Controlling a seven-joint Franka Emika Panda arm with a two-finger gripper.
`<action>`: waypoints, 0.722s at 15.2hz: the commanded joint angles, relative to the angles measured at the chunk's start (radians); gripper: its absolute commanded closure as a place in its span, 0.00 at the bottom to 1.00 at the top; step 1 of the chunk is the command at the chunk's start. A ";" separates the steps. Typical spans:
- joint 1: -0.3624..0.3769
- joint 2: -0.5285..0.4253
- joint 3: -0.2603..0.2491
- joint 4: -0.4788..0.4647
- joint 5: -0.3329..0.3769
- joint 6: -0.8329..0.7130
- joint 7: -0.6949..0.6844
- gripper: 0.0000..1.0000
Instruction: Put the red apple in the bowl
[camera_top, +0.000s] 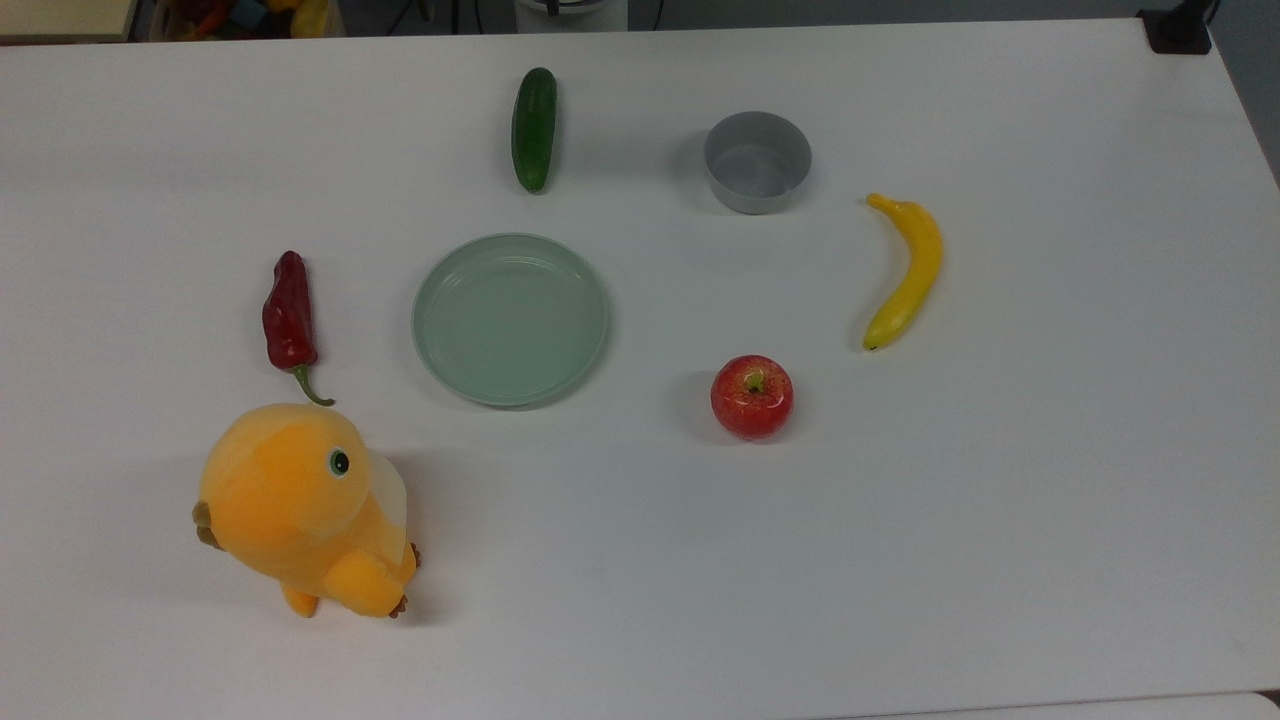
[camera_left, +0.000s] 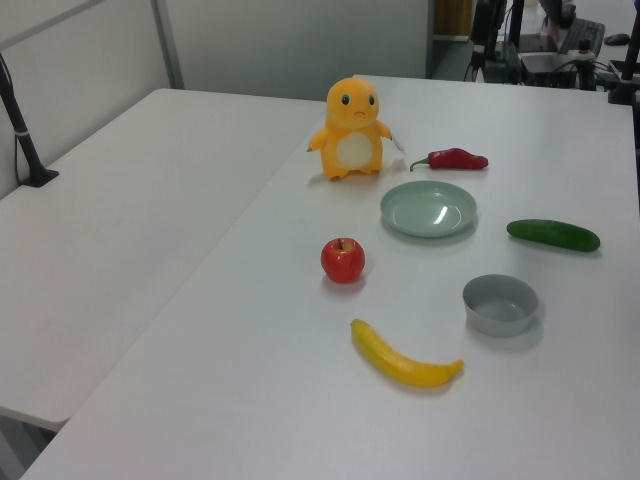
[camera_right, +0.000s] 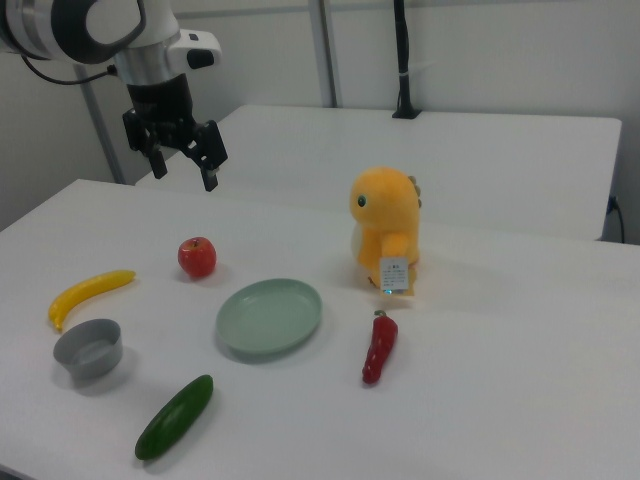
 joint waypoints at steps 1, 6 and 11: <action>0.005 -0.028 -0.007 -0.033 -0.004 -0.057 -0.023 0.00; 0.007 -0.035 -0.001 -0.089 0.009 -0.042 0.012 0.00; 0.058 0.080 0.027 -0.088 0.011 0.274 0.124 0.00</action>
